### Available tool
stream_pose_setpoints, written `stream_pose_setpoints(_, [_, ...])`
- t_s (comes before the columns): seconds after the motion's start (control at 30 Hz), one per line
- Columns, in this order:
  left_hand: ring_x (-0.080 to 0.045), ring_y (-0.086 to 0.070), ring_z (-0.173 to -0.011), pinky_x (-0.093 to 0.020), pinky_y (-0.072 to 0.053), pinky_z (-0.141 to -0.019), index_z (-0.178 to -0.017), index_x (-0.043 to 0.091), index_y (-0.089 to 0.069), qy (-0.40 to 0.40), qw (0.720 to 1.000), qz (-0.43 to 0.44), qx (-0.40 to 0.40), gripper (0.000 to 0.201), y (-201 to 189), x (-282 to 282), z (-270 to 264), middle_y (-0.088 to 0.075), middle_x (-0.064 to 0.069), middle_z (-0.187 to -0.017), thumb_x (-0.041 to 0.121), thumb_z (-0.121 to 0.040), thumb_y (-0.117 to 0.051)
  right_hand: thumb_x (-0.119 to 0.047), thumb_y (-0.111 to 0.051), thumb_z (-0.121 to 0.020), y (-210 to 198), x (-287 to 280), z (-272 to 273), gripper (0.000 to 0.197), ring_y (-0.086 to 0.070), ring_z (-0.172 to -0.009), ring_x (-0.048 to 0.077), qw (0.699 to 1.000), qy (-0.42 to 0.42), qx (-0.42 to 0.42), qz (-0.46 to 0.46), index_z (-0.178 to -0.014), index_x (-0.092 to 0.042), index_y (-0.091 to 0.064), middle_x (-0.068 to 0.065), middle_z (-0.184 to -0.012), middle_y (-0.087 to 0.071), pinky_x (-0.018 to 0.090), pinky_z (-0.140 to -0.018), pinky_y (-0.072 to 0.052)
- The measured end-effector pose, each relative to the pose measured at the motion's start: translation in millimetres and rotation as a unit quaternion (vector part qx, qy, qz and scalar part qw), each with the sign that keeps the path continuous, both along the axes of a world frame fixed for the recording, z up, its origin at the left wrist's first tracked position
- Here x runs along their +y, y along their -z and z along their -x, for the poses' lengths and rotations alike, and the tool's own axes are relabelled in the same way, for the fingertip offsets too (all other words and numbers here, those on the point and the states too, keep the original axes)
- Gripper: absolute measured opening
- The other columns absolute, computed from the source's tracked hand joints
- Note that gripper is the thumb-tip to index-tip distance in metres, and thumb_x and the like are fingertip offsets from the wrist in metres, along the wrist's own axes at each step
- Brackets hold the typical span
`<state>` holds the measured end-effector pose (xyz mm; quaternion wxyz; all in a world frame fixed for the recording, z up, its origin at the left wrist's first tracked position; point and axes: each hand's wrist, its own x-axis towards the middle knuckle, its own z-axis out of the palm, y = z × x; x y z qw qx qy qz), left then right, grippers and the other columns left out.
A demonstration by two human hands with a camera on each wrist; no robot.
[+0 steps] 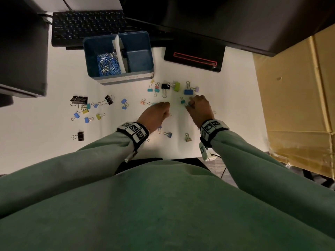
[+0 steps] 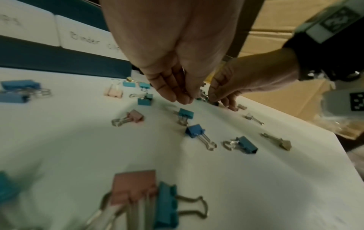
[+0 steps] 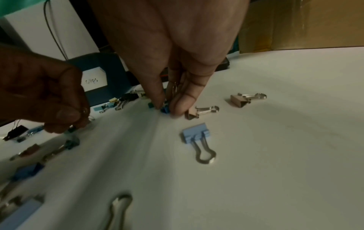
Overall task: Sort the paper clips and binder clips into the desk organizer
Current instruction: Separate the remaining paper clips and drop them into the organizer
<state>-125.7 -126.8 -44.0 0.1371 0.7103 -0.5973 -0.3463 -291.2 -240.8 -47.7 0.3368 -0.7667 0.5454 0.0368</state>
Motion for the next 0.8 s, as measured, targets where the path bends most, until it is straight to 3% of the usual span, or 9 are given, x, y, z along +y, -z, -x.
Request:
stream_pose_setpoints(0.1, [-0.017, -0.061, -0.077, -0.03, -0.05, -0.069, -0.097, 0.015, -0.054, -0.067, 0.997, 0.0, 0.036, 0.008, -1, 4, -12, -0.064, -0.004, -0.089, 0.01, -0.092, -0.051, -0.013, -0.06, -0.088, -3, -3, 9, 0.013, -0.056, -0.085, 0.022, 0.999, 0.026, -0.032, -0.015, -0.097, -0.005, -0.064, 0.013, -0.103, -0.06, 0.025, -0.075, -0.042])
stream_pose_setpoints(0.2, [-0.018, -0.059, -0.081, -0.027, -0.047, -0.079, -0.113, 0.016, -0.064, -0.077, 0.995, 0.057, 0.039, 0.027, 3, 10, -26, -0.064, -0.007, -0.095, 0.004, -0.092, -0.052, -0.009, -0.06, -0.086, -4, -6, 24, 0.008, -0.063, -0.075, 0.025, 0.991, 0.098, -0.076, -0.049, -0.092, -0.009, -0.065, 0.015, -0.098, -0.065, 0.033, -0.069, -0.054])
stream_pose_setpoints(0.3, [-0.022, -0.059, -0.08, -0.025, -0.045, -0.079, -0.099, 0.008, -0.07, -0.076, 0.993, 0.083, 0.045, 0.025, 4, 19, -34, -0.061, -0.012, -0.093, -0.002, -0.091, -0.048, -0.001, -0.057, -0.087, -14, -7, 35, 0.01, -0.064, -0.056, 0.017, 0.969, 0.17, -0.145, -0.103, -0.093, -0.004, -0.065, 0.019, -0.085, -0.069, 0.029, -0.055, -0.055])
stream_pose_setpoints(0.4, [-0.017, -0.059, -0.084, -0.02, -0.044, -0.077, -0.096, 0.009, -0.063, -0.083, 0.992, 0.029, 0.094, 0.02, -6, 27, -26, -0.063, -0.007, -0.095, 0.0, -0.091, -0.045, -0.006, -0.06, -0.087, -19, -9, 41, 0.008, -0.068, -0.055, 0.016, 0.96, 0.188, -0.169, -0.122, -0.091, -0.005, -0.067, 0.011, -0.071, -0.071, 0.032, -0.062, -0.059])
stream_pose_setpoints(0.47, [-0.013, -0.059, -0.08, -0.017, -0.043, -0.069, -0.096, 0.013, -0.06, -0.075, 0.99, -0.023, 0.114, 0.008, -10, 31, -17, -0.063, -0.001, -0.094, 0.012, -0.091, -0.053, -0.006, -0.063, -0.086, -22, -7, 45, 0.006, -0.071, -0.06, 0.02, 0.957, 0.184, -0.17, -0.145, -0.088, -0.006, -0.068, 0.01, -0.071, -0.071, 0.036, -0.068, -0.06])
stream_pose_setpoints(0.57, [-0.011, -0.054, -0.071, -0.019, -0.04, -0.06, -0.091, 0.014, -0.056, -0.02, 0.993, -0.065, 0.096, 0.023, -10, 29, -2, -0.058, 0.002, -0.086, 0.032, -0.085, -0.068, -0.004, -0.067, -0.085, -27, 3, 52, 0.003, -0.072, -0.064, 0.02, 0.961, 0.126, -0.159, -0.19, -0.087, -0.003, -0.068, 0.009, -0.072, -0.071, 0.038, -0.069, -0.061])
stream_pose_setpoints(0.67, [-0.017, -0.052, -0.071, -0.027, -0.037, -0.06, -0.087, 0.013, -0.05, 0.076, 0.992, -0.094, 0.039, 0.032, -6, 25, 14, -0.053, 0.001, -0.085, 0.037, -0.082, -0.071, -0.018, -0.077, -0.081, -31, 22, 62, 0.019, -0.066, -0.064, 0.01, 0.98, -0.05, -0.037, -0.188, -0.091, -0.007, -0.065, 0.0, -0.078, -0.067, 0.019, -0.06, -0.05])
stream_pose_setpoints(0.73, [-0.023, -0.055, -0.078, -0.032, -0.039, -0.065, -0.089, 0.013, -0.048, 0.134, 0.986, -0.095, -0.018, 0.029, -2, 22, 21, -0.053, -0.004, -0.091, 0.033, -0.085, -0.067, -0.025, -0.082, -0.074, -23, 38, 67, 0.029, -0.059, -0.073, 0.015, 0.978, -0.15, 0.039, -0.139, -0.091, -0.009, -0.064, 0.001, -0.086, -0.06, 0.021, -0.066, -0.047])
stream_pose_setpoints(0.8, [-0.027, -0.057, -0.084, -0.035, -0.043, -0.07, -0.095, 0.01, -0.049, 0.143, 0.985, -0.082, -0.042, 0.026, -2, 17, 23, -0.054, -0.008, -0.098, 0.03, -0.088, -0.064, -0.021, -0.08, -0.074, -12, 52, 67, 0.027, -0.057, -0.081, 0.022, 0.977, -0.178, 0.039, -0.11, -0.09, -0.006, -0.064, 0.006, -0.093, -0.059, 0.026, -0.07, -0.044])
